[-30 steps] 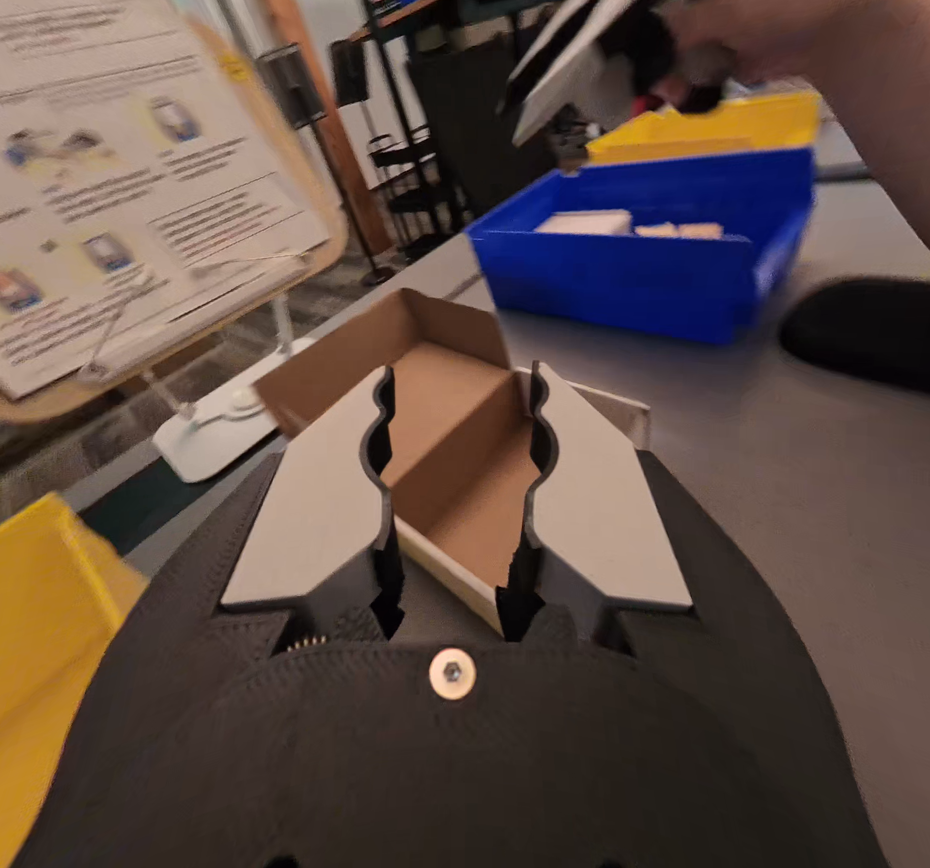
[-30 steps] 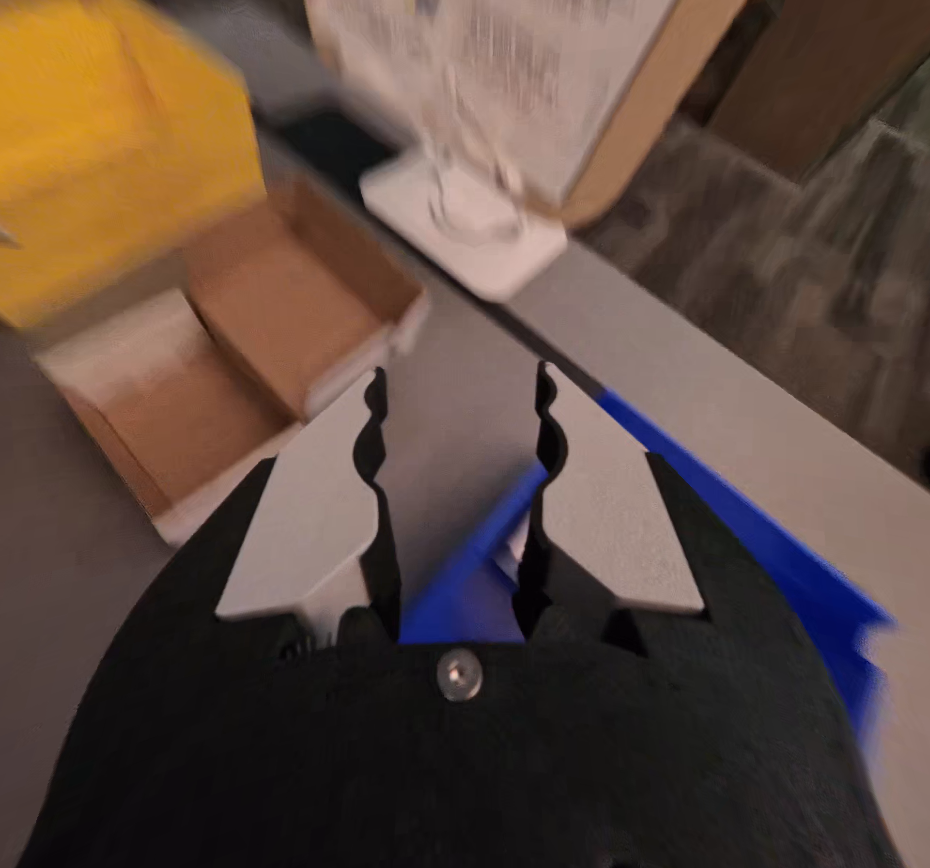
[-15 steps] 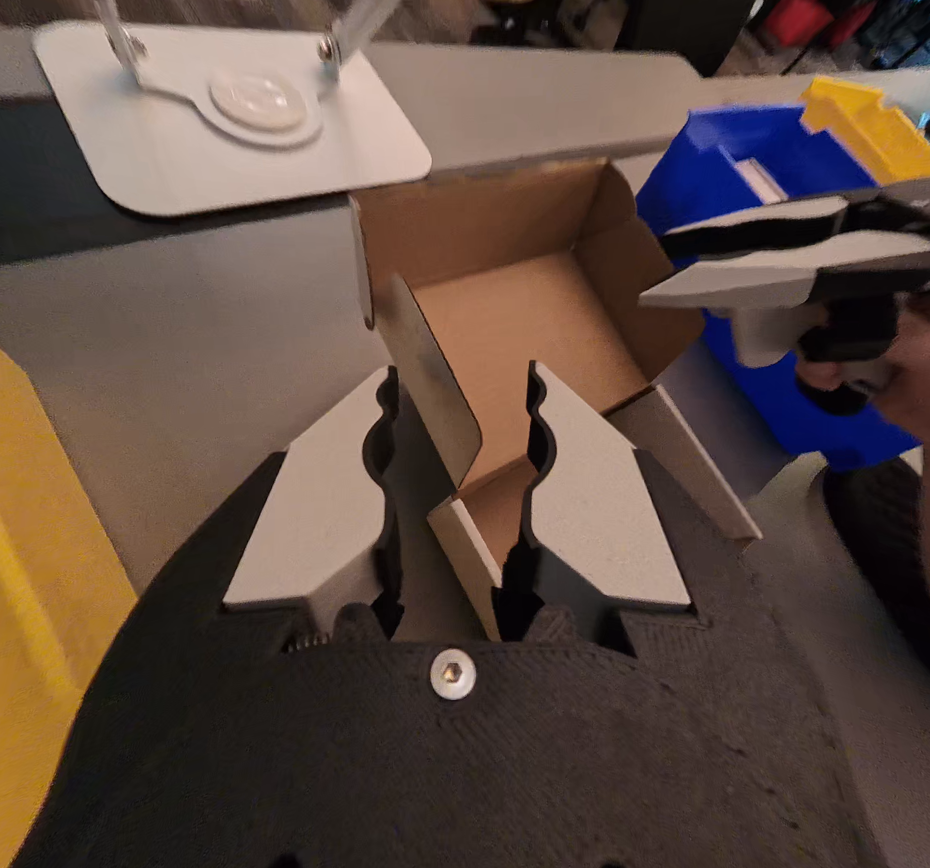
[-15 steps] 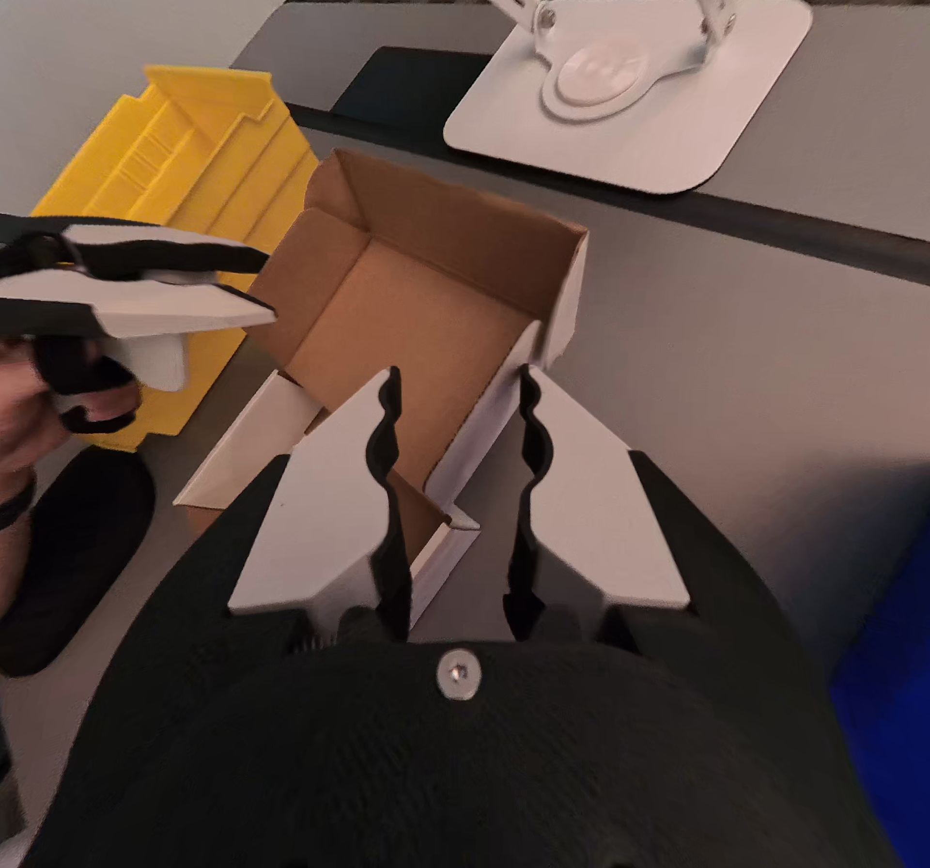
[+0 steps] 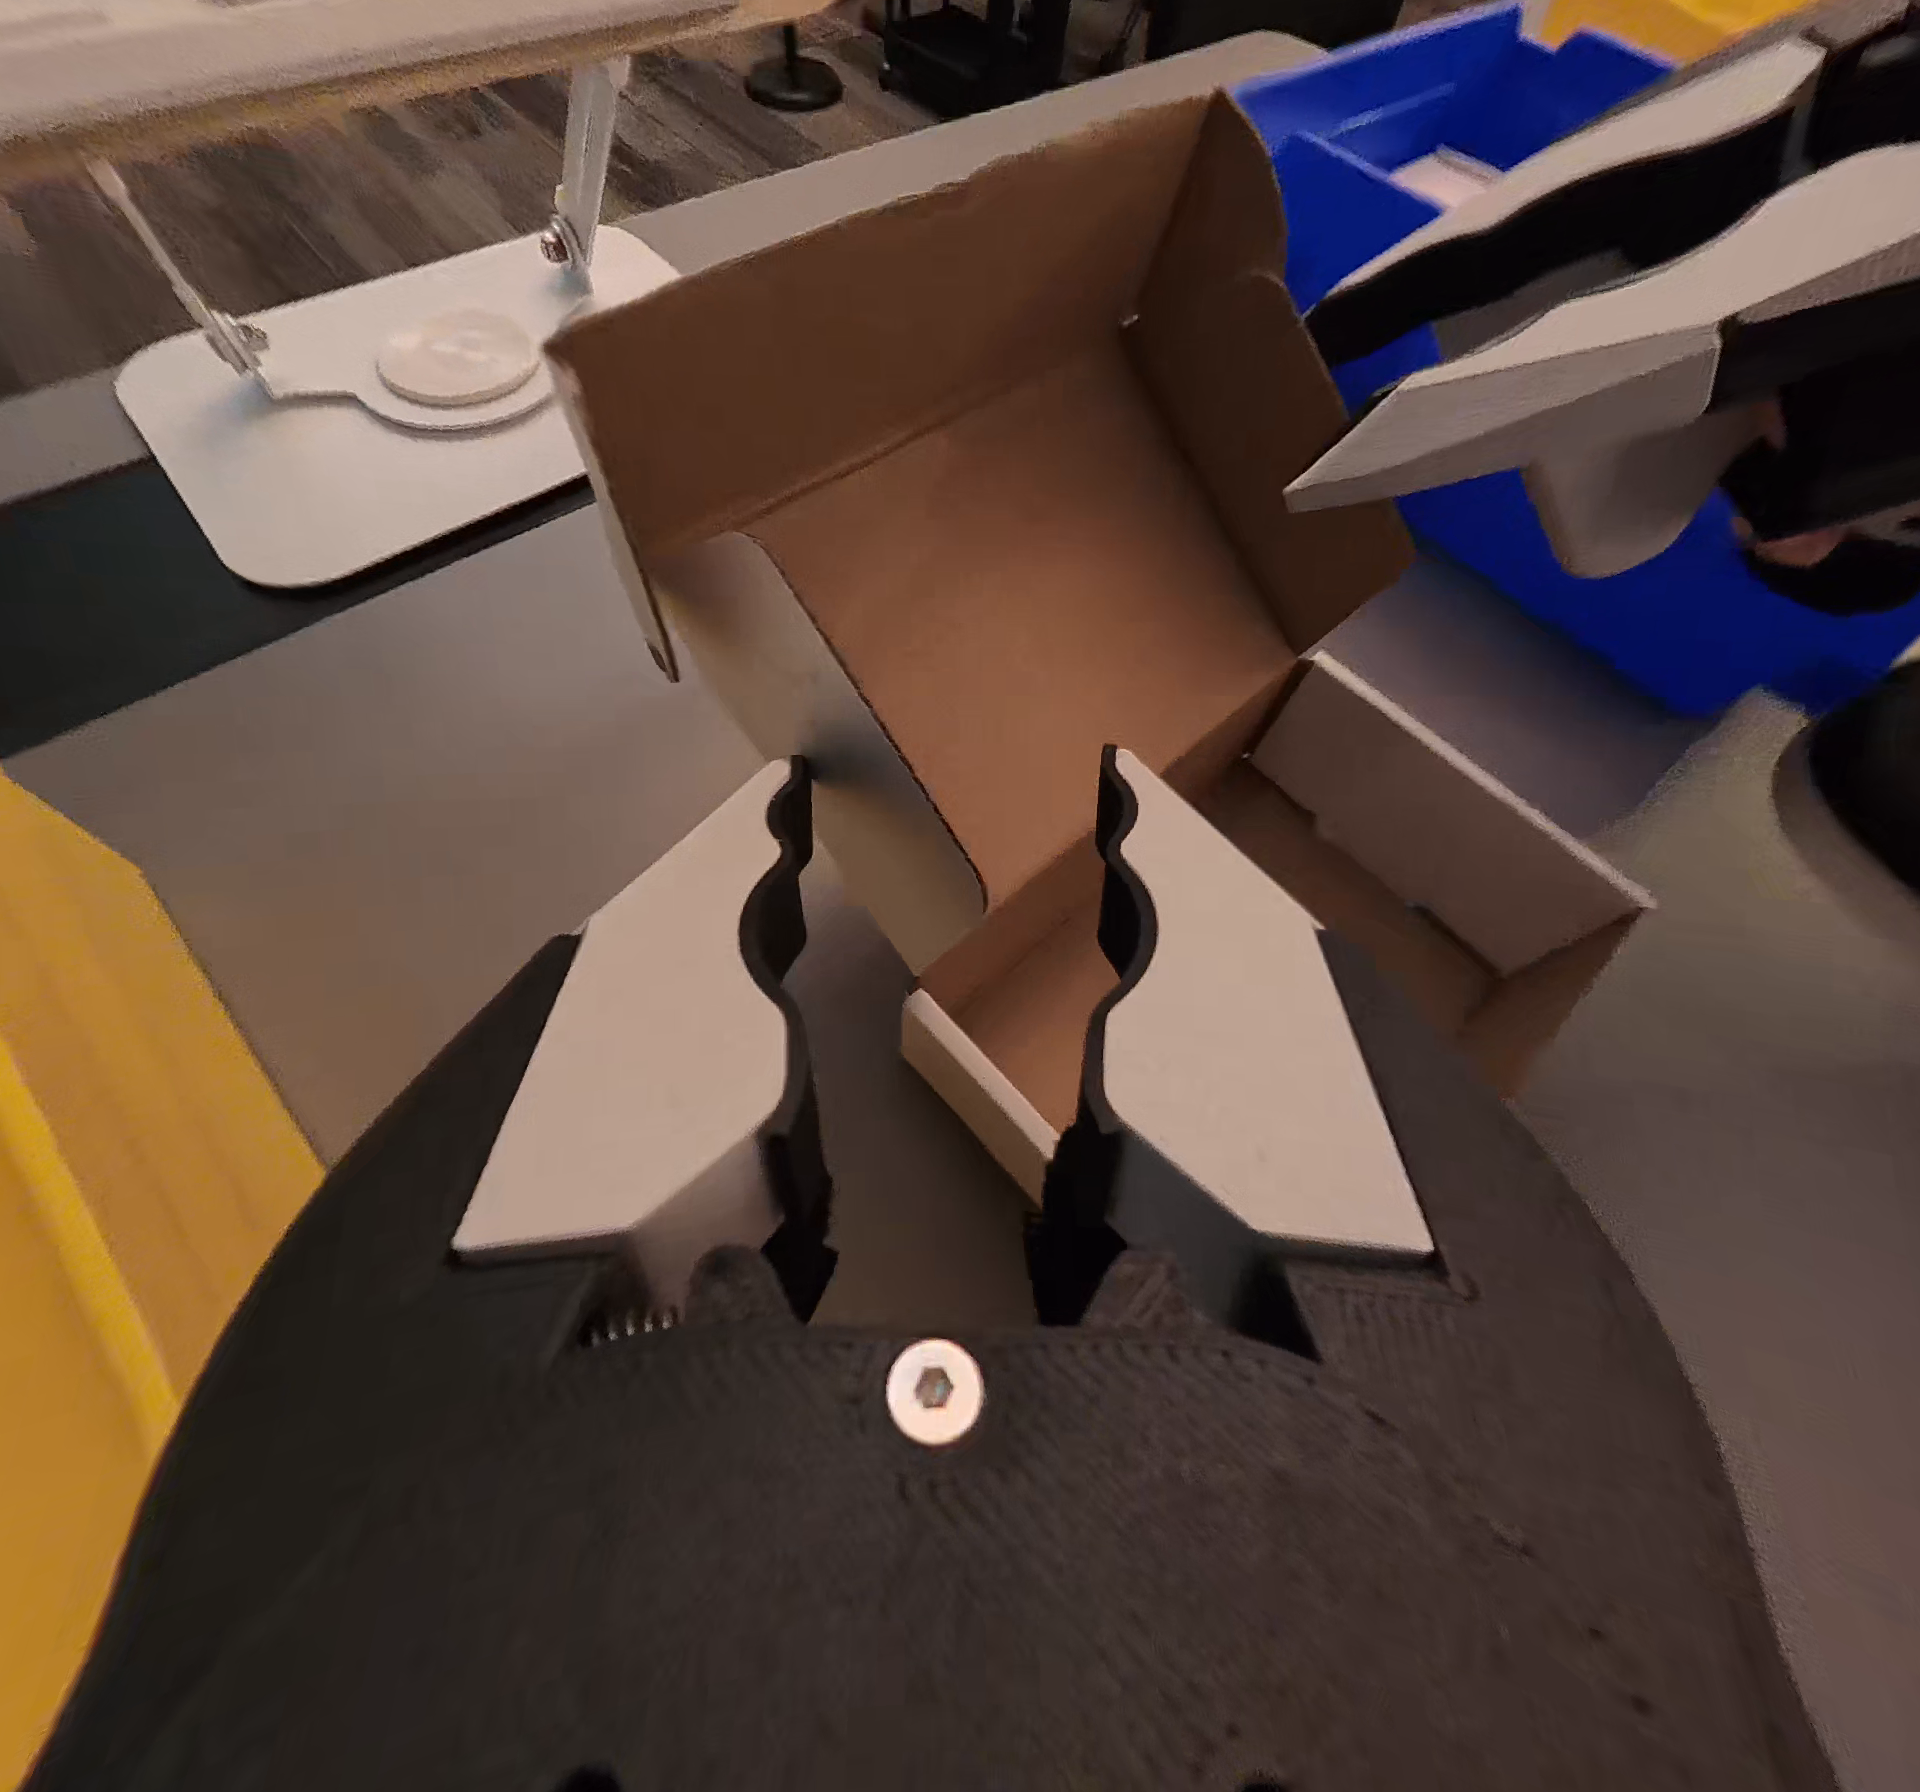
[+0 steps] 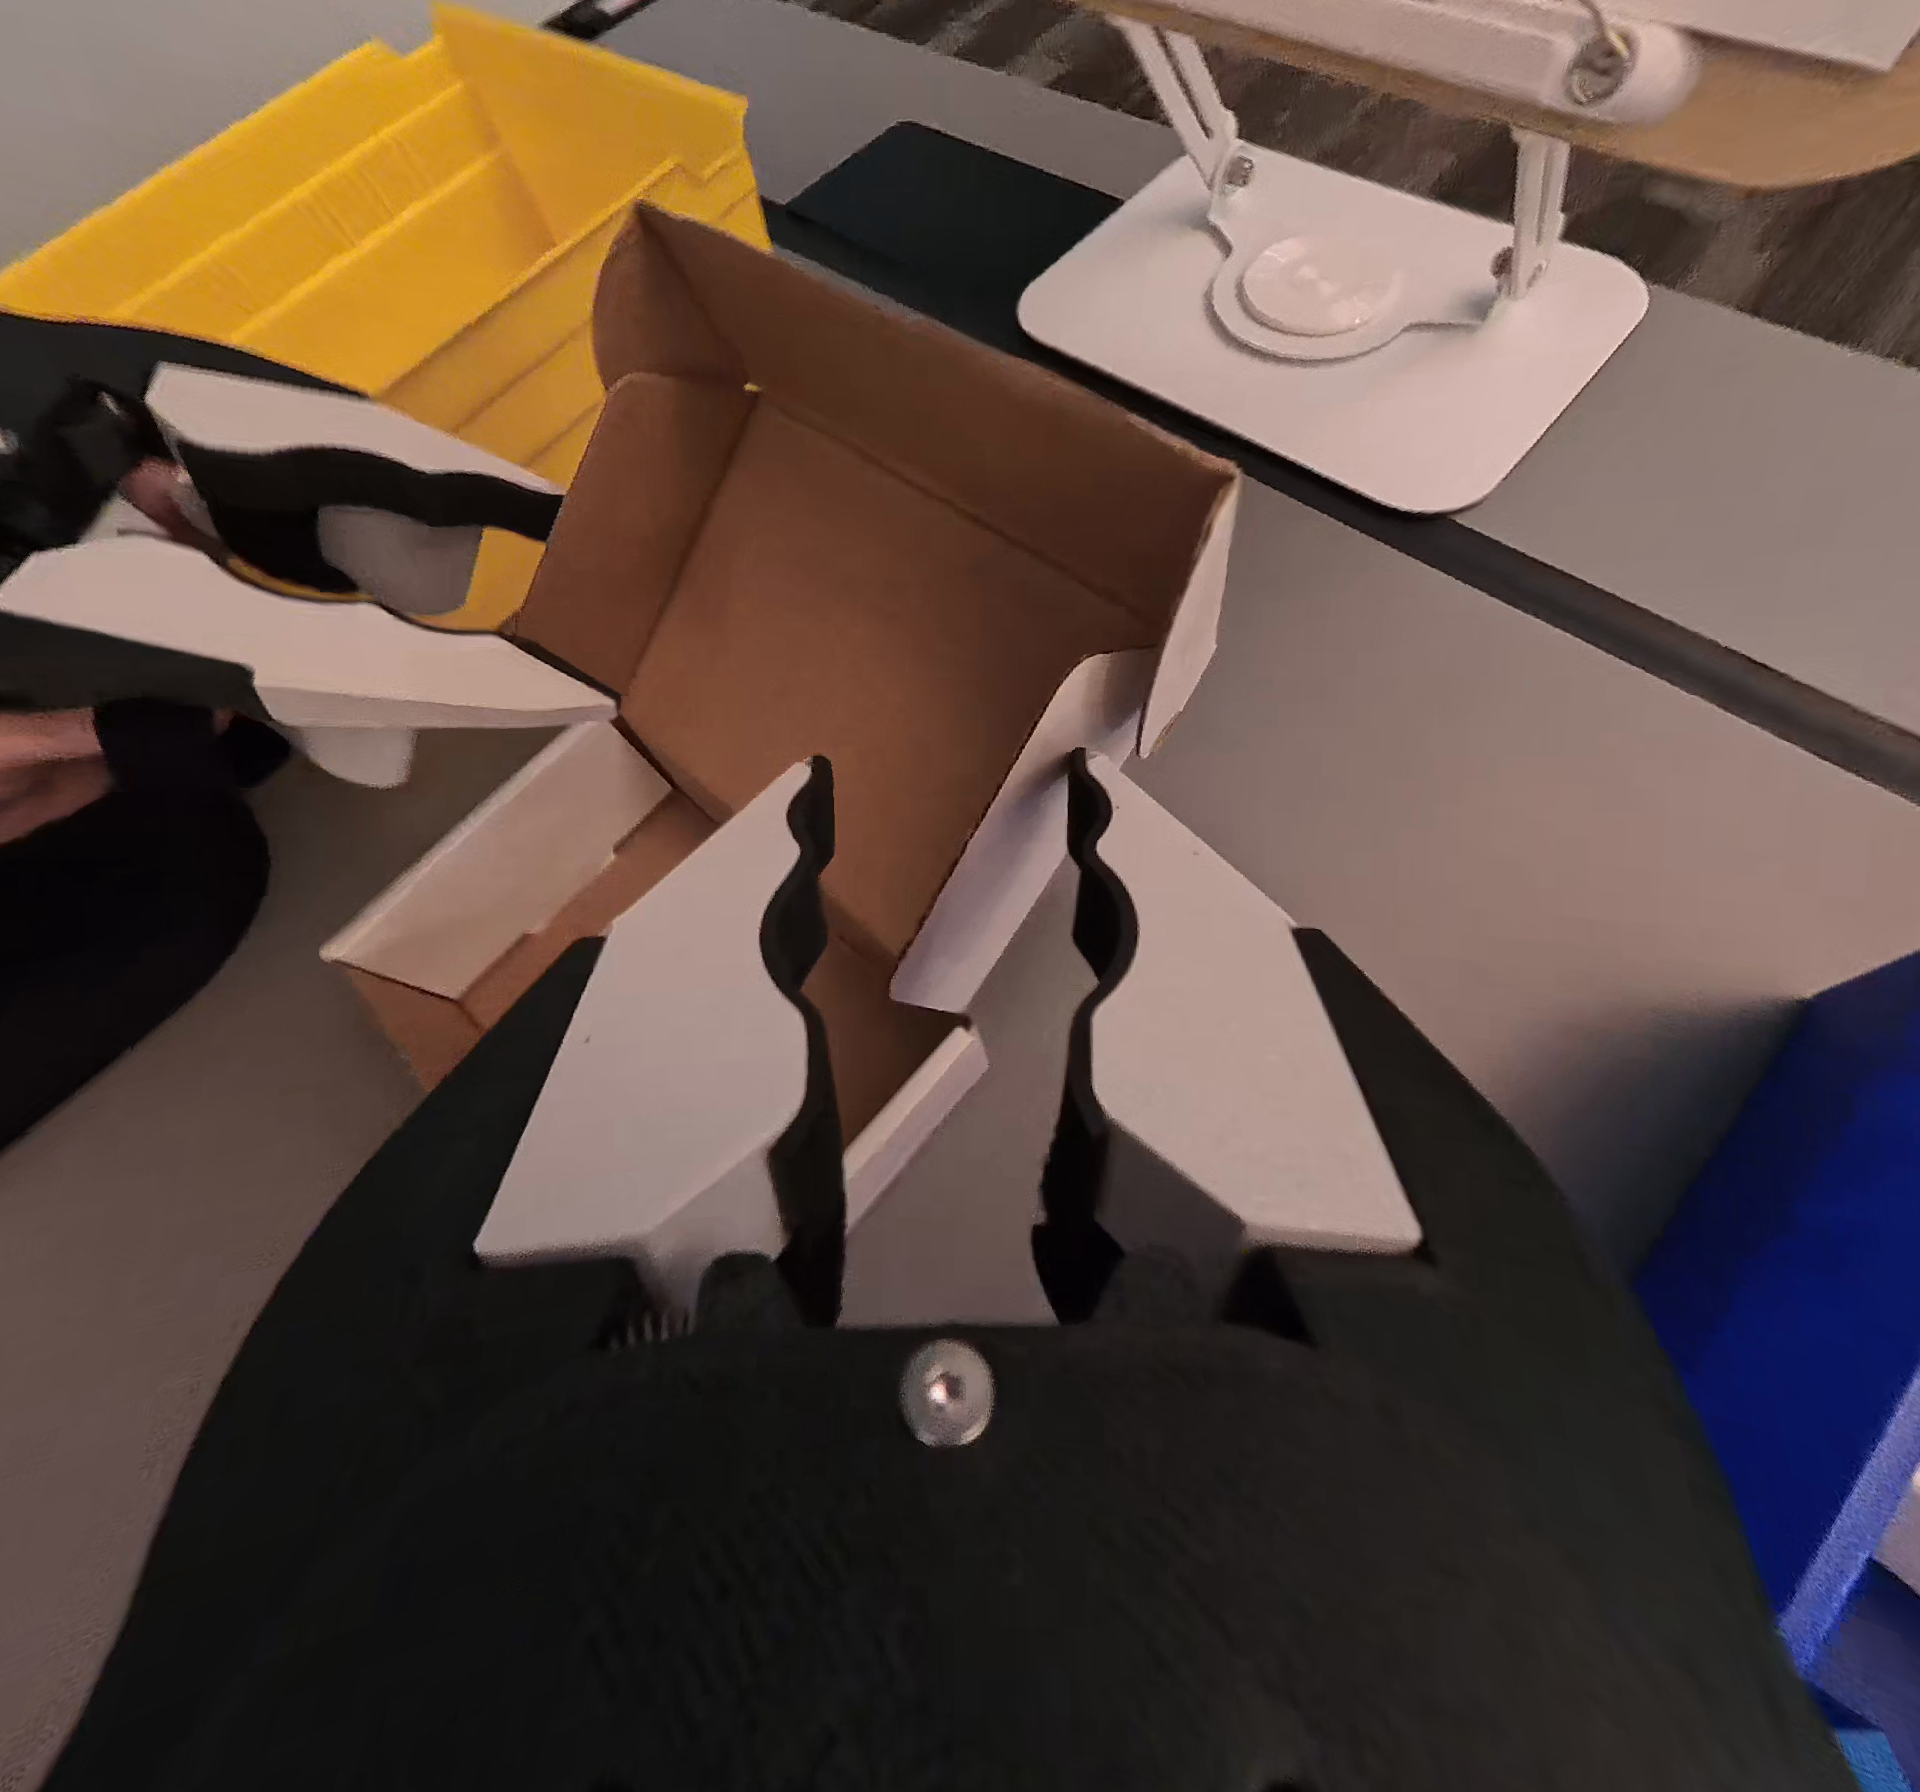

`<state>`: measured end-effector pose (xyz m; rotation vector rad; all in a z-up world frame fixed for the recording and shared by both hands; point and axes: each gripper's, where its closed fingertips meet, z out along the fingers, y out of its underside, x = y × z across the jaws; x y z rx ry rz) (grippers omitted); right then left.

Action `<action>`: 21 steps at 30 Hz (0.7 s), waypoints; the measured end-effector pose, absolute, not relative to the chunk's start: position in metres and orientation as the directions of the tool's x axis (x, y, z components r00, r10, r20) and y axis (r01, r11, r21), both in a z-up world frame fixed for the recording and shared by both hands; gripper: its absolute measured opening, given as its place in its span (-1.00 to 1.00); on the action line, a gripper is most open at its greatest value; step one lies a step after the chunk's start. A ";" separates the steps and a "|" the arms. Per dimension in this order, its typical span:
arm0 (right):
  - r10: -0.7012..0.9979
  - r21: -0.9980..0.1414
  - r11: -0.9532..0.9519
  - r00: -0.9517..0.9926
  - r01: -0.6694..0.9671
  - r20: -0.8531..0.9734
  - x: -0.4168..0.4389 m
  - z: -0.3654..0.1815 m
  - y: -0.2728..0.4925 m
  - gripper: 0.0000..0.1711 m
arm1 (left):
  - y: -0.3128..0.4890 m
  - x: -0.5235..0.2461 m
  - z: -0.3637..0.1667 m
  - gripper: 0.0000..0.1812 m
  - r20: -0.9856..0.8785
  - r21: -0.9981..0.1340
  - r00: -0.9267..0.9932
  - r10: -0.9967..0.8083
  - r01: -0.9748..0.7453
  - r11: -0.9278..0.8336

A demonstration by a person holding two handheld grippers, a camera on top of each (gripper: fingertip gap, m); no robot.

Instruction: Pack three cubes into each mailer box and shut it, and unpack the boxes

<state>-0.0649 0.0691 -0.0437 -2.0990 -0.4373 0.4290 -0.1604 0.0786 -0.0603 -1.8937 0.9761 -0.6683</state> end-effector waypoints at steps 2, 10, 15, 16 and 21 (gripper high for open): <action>0.498 -0.868 -0.448 0.866 0.214 -0.043 -0.069 -0.045 0.055 -0.50 | 0.068 -0.165 -0.063 -0.38 -0.008 -0.886 0.548 -0.836 -0.391 -0.248; 0.510 -0.946 -0.097 0.832 0.308 0.219 -0.081 -0.021 -0.002 -0.58 | 0.035 -0.172 -0.049 -0.38 -0.271 -0.899 0.565 -0.779 -0.437 -0.004; 0.524 -0.942 -0.029 0.807 0.336 0.272 -0.084 -0.026 -0.039 -0.70 | 0.005 -0.179 -0.058 -0.40 -0.309 -0.880 0.522 -0.795 -0.474 0.031; 0.529 -0.941 -0.036 0.805 0.338 0.269 -0.086 -0.030 -0.044 -0.70 | -0.001 -0.179 -0.059 -0.37 -0.294 -0.885 0.515 -0.805 -0.465 0.026; 0.536 -0.939 -0.062 0.805 0.339 0.255 -0.091 -0.047 -0.064 -0.69 | -0.025 -0.183 -0.064 -0.28 -0.243 -0.898 0.493 -0.836 -0.440 0.002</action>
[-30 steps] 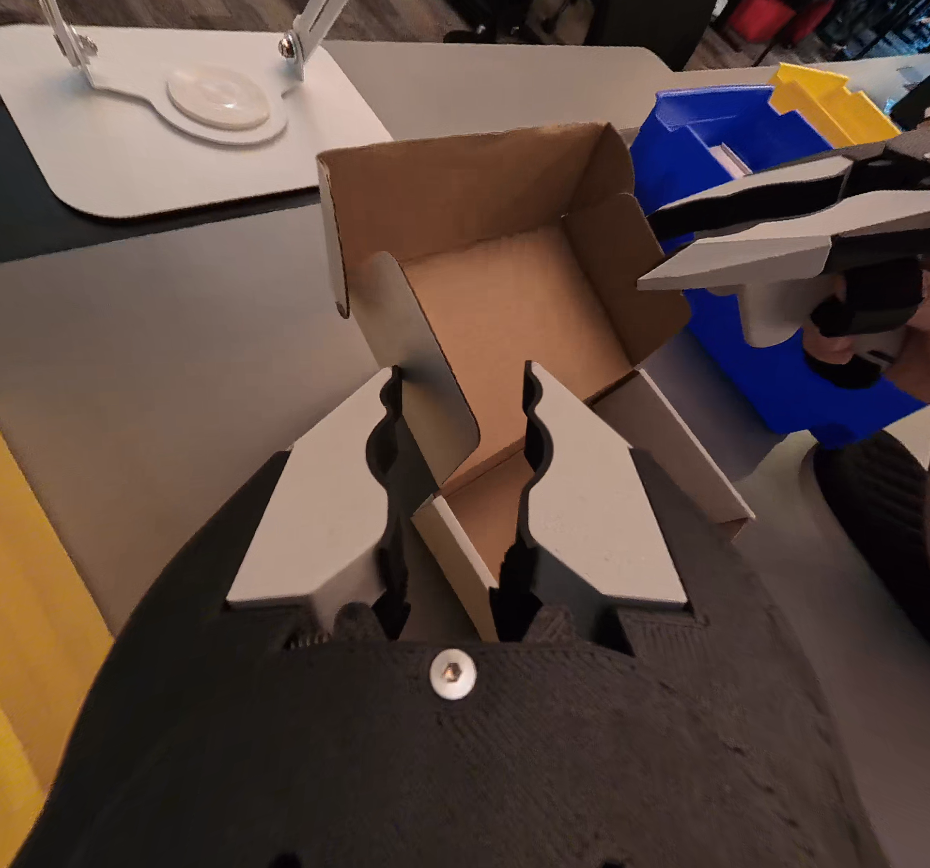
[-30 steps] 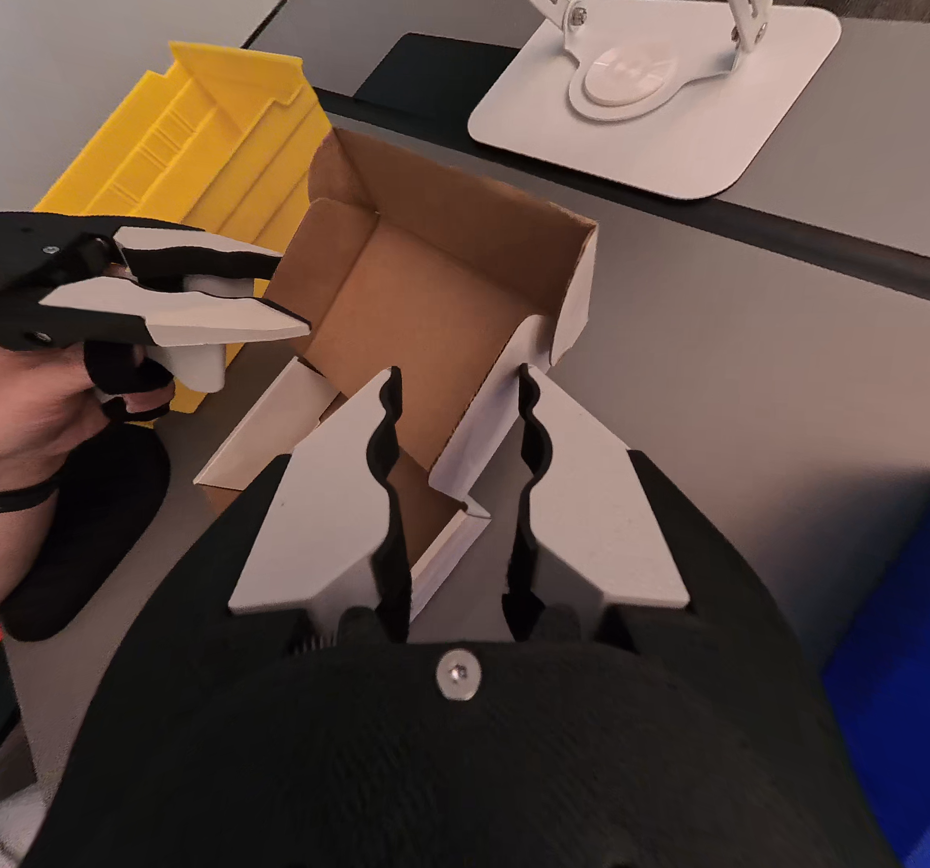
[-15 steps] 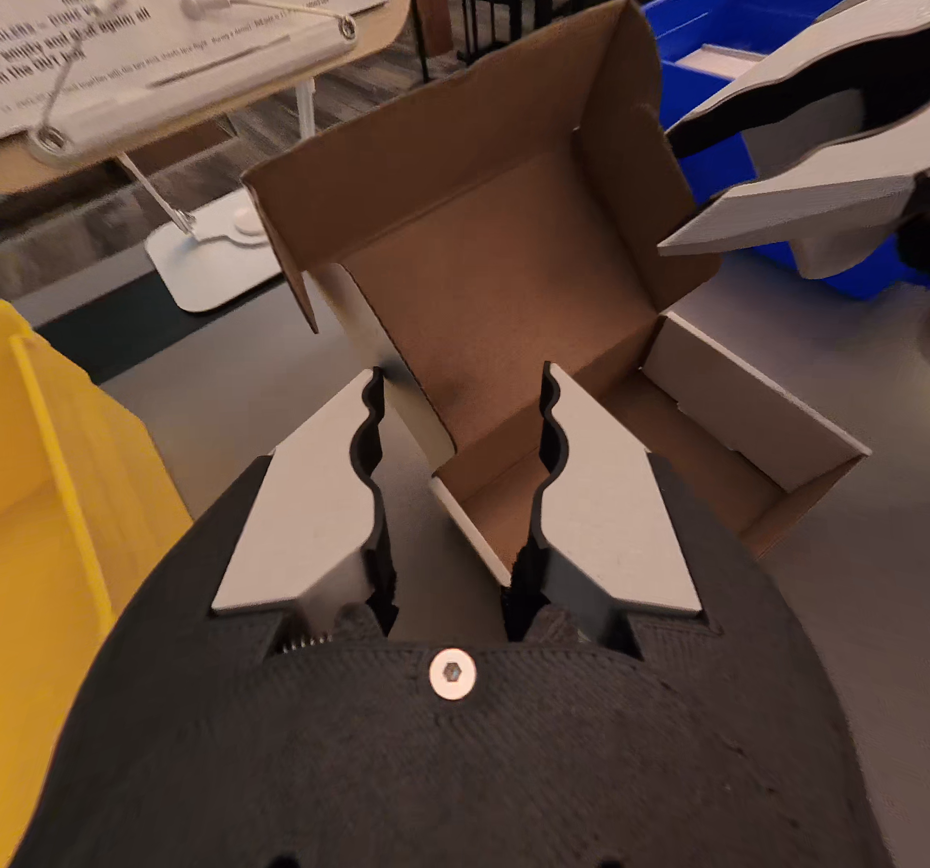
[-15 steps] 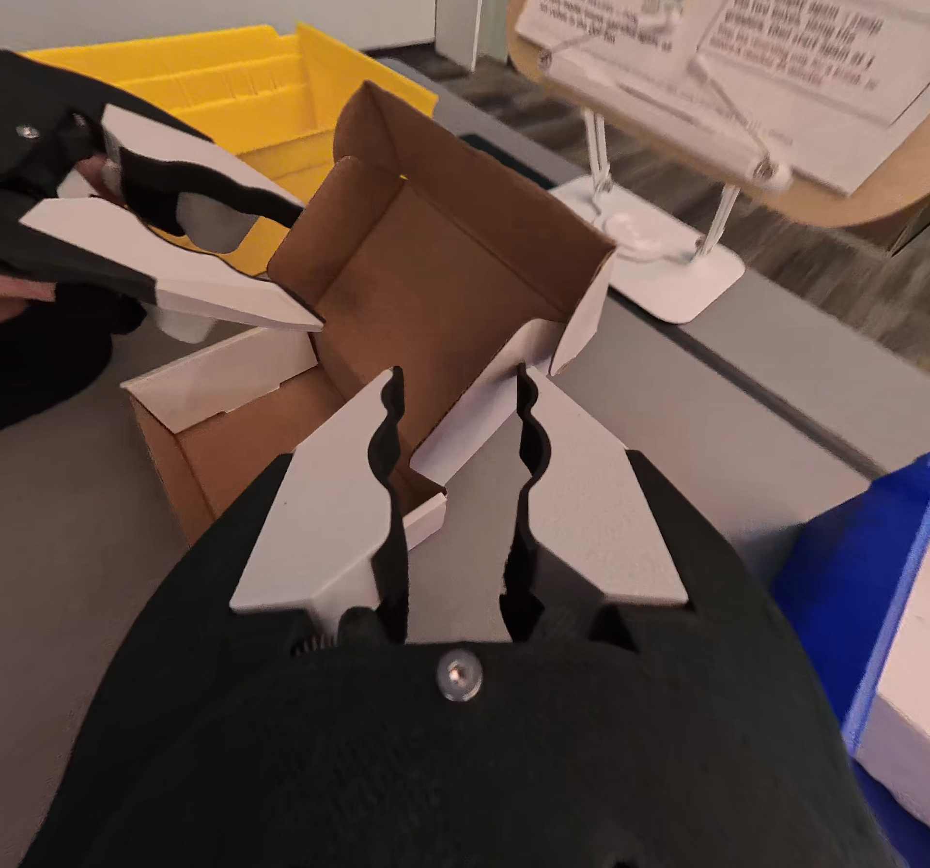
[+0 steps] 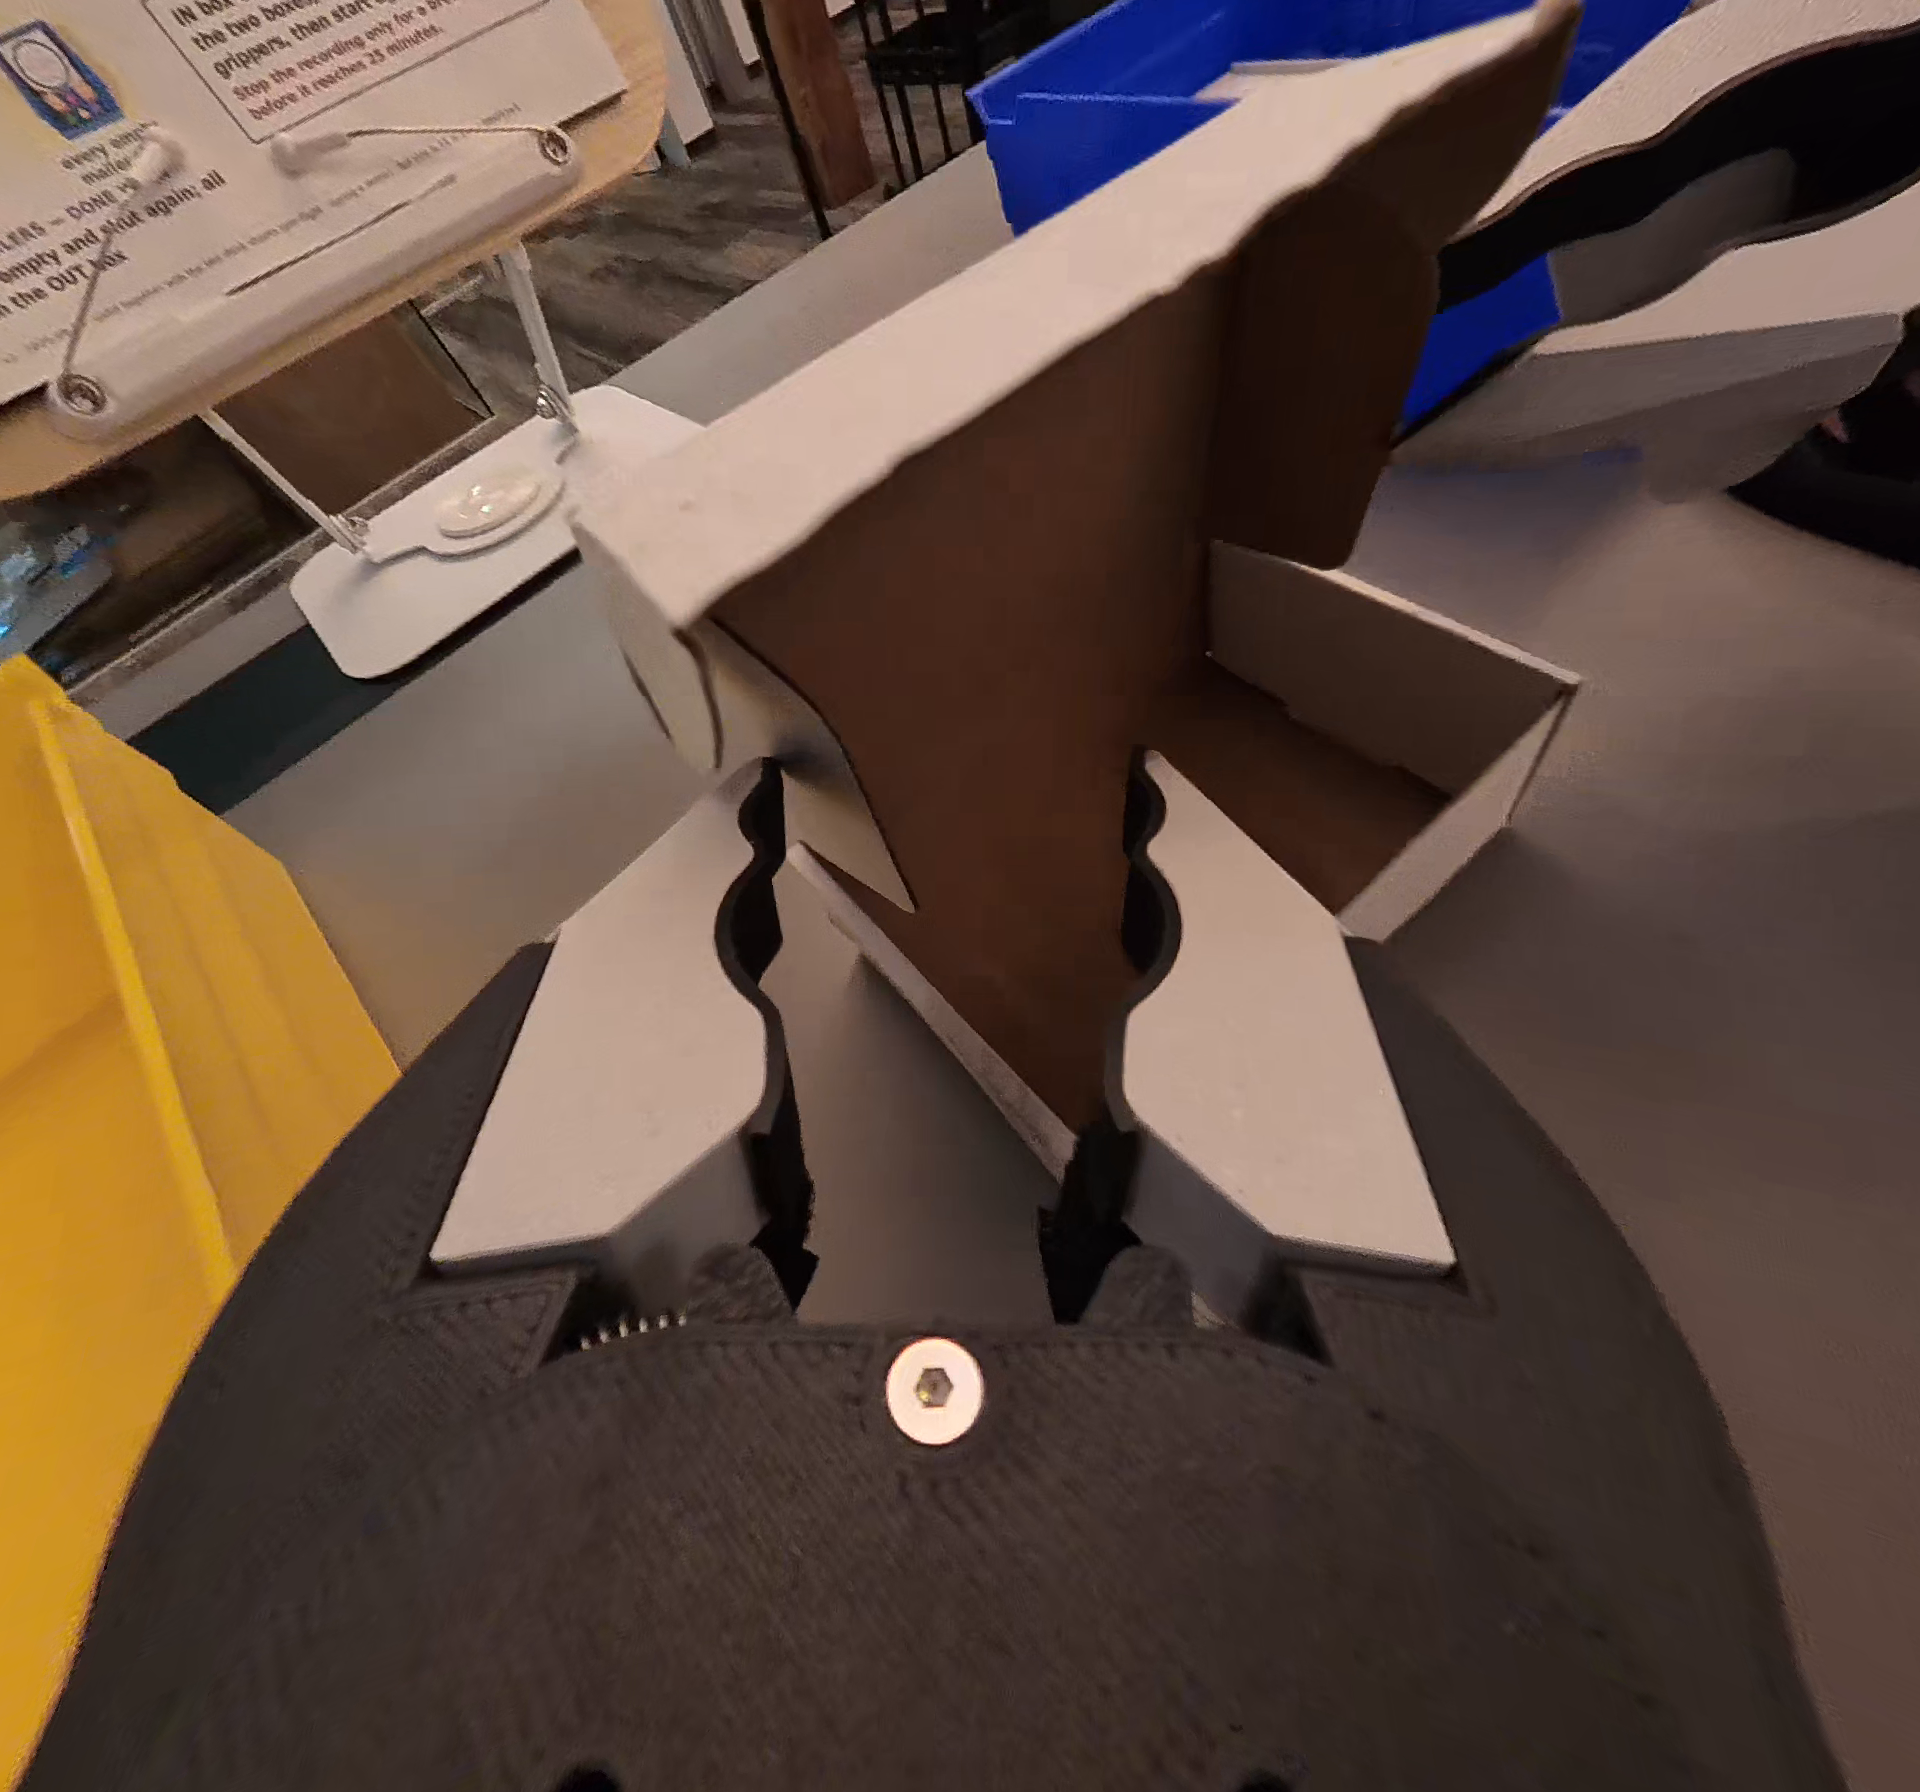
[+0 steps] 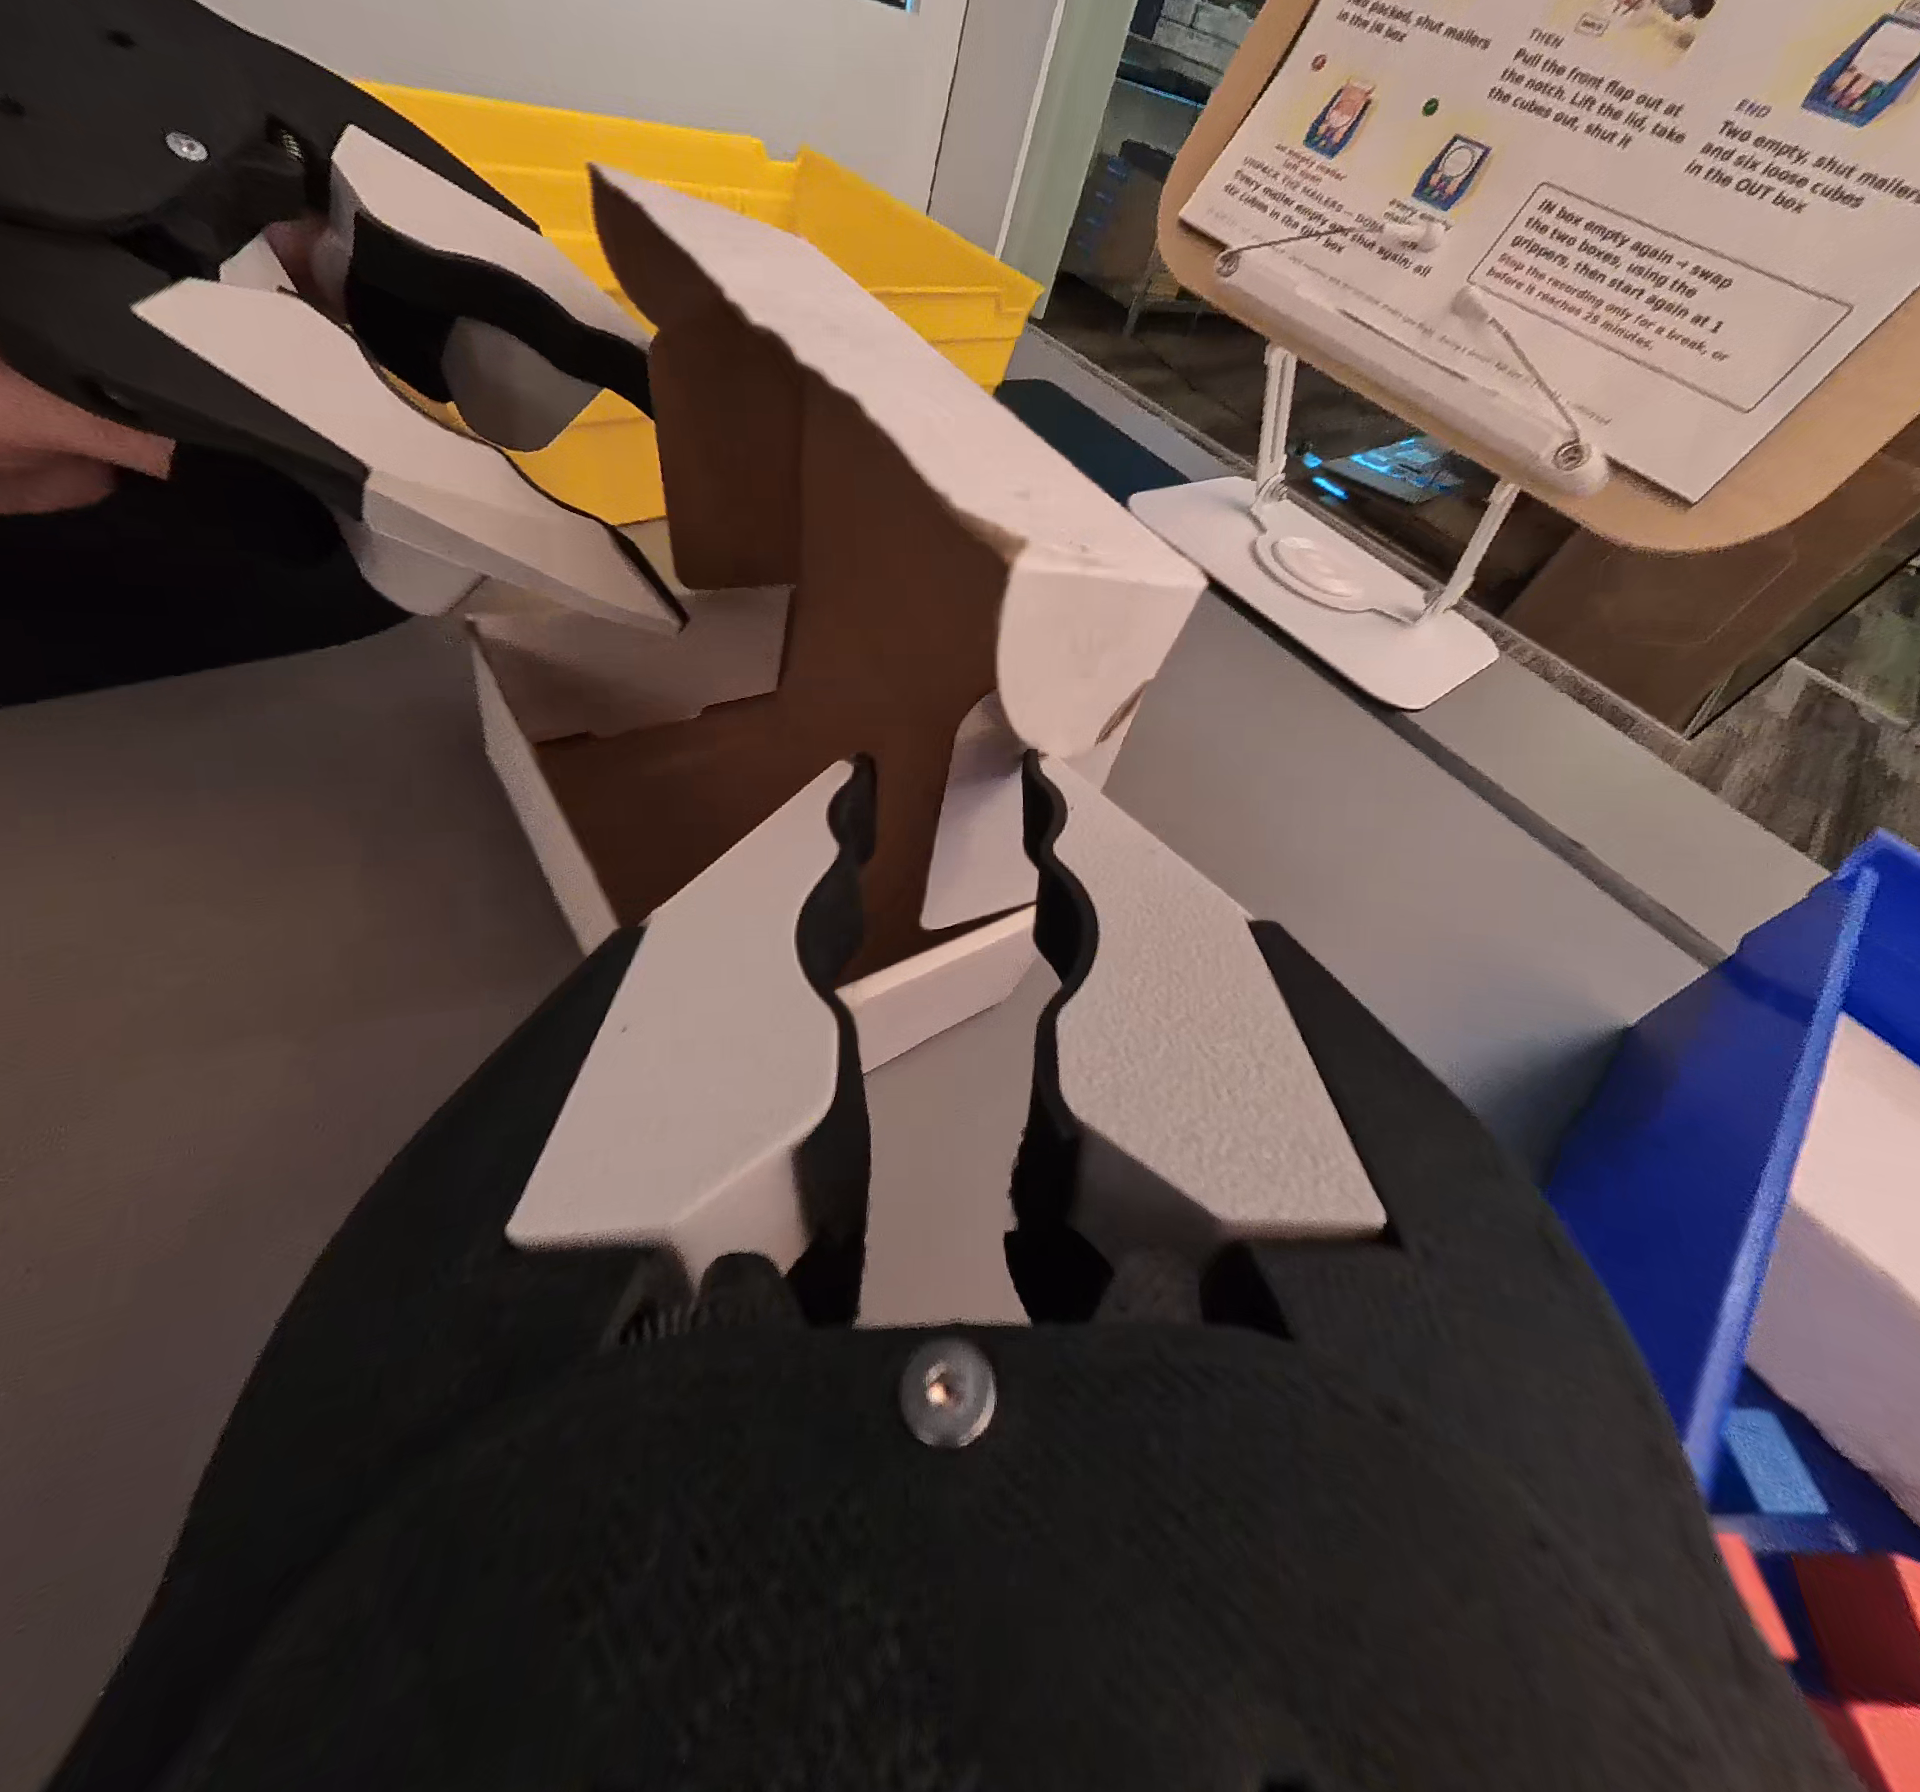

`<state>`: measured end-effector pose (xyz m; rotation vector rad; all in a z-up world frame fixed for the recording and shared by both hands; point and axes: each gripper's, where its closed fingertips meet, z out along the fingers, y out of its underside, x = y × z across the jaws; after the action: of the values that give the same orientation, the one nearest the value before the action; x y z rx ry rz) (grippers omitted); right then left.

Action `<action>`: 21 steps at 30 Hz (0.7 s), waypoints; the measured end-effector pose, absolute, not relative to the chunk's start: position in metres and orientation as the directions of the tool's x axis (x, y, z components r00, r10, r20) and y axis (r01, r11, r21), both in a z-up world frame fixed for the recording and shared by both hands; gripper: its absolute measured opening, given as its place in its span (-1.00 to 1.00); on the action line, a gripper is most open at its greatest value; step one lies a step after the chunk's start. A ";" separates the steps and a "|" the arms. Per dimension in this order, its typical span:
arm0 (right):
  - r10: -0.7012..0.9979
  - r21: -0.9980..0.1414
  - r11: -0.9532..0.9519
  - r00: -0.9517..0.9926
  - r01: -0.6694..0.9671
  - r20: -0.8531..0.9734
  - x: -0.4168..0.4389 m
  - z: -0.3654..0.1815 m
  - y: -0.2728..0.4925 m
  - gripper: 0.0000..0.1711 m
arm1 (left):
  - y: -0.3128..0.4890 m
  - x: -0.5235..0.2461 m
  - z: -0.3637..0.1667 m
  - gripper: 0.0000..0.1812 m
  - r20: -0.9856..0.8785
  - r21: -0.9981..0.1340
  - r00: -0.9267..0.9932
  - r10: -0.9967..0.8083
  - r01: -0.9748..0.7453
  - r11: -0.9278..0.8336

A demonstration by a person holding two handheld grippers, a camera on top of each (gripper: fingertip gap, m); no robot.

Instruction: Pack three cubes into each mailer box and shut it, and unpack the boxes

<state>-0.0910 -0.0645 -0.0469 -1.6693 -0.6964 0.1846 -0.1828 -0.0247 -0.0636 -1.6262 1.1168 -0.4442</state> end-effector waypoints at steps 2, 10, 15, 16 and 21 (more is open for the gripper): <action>0.536 -0.933 -0.073 0.802 0.353 0.262 -0.093 -0.055 -0.071 -0.69 | -0.032 -0.186 -0.068 -0.29 -0.226 -0.900 0.489 -0.843 -0.435 -0.011; 0.499 -0.922 -0.155 0.833 0.356 0.237 -0.088 -0.072 -0.088 -0.52 | -0.047 -0.215 -0.084 -0.38 -0.217 -0.891 0.553 -0.805 -0.448 -0.068; 0.382 -0.892 -0.113 0.848 0.437 0.366 -0.079 -0.049 -0.090 -0.44 | -0.047 -0.237 -0.056 -0.38 -0.357 -0.903 0.655 -0.666 -0.424 0.067; 0.377 -0.880 -0.110 0.839 0.461 0.392 -0.082 -0.046 -0.089 -0.44 | -0.049 -0.233 -0.052 -0.38 -0.349 -0.910 0.651 -0.674 -0.408 0.077; 0.338 -0.820 -0.128 0.802 0.558 0.493 -0.092 -0.039 -0.083 -0.51 | -0.043 -0.222 -0.045 -0.58 -0.378 -0.900 0.652 -0.657 -0.426 0.095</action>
<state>-0.0921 -0.0825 -0.0386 -1.7362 -0.7001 -0.2179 -0.2217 -0.0426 -0.0446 -1.5334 0.9355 -0.2148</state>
